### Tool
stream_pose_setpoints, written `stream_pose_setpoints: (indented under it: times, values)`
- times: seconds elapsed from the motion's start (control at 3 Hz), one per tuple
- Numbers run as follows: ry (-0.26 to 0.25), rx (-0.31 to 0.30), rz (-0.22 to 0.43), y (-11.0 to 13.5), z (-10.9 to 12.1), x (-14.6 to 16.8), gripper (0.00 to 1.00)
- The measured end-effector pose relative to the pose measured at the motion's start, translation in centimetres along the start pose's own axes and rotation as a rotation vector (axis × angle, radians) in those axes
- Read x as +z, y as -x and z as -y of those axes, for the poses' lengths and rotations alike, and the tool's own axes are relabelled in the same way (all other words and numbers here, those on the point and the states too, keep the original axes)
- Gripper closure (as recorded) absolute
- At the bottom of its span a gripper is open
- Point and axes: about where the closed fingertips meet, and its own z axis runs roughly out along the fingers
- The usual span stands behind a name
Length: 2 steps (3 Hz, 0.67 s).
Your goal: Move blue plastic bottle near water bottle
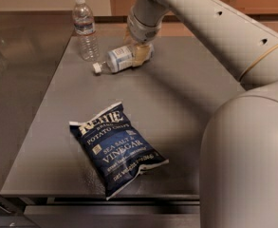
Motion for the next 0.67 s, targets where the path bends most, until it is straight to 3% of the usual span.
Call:
stream_pose_setpoints:
  times: [0.67]
  values:
    - [-0.037,0.006,0.036,2.4,2.1,1.6,0.36]
